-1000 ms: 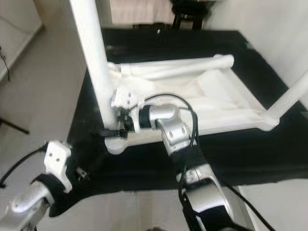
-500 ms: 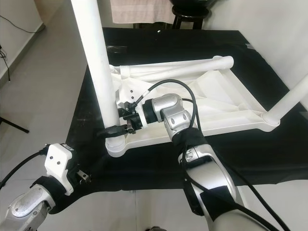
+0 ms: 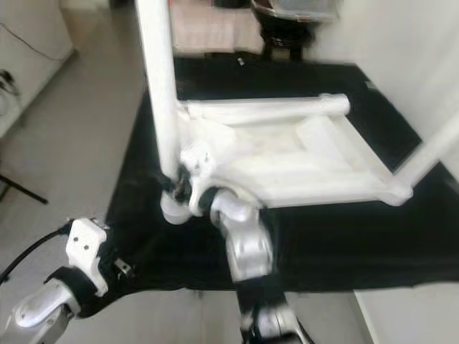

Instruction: Building children table

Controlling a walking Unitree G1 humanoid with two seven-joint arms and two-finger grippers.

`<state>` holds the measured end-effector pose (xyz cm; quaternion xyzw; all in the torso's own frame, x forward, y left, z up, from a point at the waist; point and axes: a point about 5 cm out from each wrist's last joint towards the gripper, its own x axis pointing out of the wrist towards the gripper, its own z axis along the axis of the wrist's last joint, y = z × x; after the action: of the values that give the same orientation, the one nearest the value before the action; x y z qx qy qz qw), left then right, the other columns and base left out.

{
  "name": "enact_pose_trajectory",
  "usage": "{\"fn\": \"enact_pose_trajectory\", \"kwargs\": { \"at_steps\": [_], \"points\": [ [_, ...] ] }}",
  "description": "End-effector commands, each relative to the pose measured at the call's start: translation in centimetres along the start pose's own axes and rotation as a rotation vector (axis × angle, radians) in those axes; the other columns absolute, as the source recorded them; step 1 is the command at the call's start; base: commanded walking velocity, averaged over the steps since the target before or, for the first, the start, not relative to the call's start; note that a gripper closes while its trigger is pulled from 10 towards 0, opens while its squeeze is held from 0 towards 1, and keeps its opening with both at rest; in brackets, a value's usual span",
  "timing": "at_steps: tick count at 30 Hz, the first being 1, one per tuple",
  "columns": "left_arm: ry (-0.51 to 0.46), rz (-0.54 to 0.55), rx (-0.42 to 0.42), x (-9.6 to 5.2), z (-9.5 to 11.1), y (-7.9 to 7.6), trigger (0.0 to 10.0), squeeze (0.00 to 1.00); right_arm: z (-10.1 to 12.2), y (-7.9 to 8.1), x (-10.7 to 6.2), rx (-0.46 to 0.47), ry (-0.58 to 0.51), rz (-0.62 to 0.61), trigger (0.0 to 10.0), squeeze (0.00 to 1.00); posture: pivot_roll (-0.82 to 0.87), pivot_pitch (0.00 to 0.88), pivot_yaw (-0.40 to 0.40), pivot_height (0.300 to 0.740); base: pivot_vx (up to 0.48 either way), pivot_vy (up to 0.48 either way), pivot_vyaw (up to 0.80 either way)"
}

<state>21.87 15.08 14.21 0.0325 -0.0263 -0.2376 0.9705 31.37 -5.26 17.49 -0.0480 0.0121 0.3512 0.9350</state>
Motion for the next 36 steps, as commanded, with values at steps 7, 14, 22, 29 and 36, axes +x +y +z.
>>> {"fn": "enact_pose_trajectory", "kwargs": {
  "at_steps": [7, 14, 22, 29, 36],
  "points": [
    [0.014, -0.003, 0.006, 0.5, -0.6, 0.1, 10.0, 0.0, -3.1, -0.3, 0.8, 0.023, 0.159, 0.068, 3.8, 0.0, -0.06, 0.07, -0.099, 0.74, 0.0, 0.0, 0.0],
    [0.001, 0.021, 0.001, 0.5, -0.6, 0.0, 10.0, 0.0, 0.2, 0.5, 1.8, -0.048, 0.052, 0.478, 10.0, 1.0, -0.06, 0.068, -0.099, 0.74, 0.0, 0.0, 0.0],
    [-0.006, 0.002, -0.009, 0.7, -0.4, -0.4, 10.0, 0.0, 3.6, -0.2, 0.8, -0.274, 0.025, 0.844, 10.0, 0.0, -0.05, 0.082, -0.093, 0.74, 0.0, 0.0, 0.0],
    [-0.011, 0.003, -0.012, 0.6, -0.4, -0.6, 10.0, 0.0, 4.6, -1.6, 1.7, -0.29, 0.048, 0.904, 9.2, 0.0, -0.04, 0.09, -0.094, 0.74, 0.0, 0.0, 0.0],
    [-0.009, -0.003, -0.016, 0.4, -0.4, -0.9, 10.0, 0.0, 4.3, -2.9, 1.2, -0.278, 0.092, 0.995, 0.0, 0.0, -0.05, 0.098, -0.088, 0.74, 0.0, 0.0, 0.0]
  ]
}}
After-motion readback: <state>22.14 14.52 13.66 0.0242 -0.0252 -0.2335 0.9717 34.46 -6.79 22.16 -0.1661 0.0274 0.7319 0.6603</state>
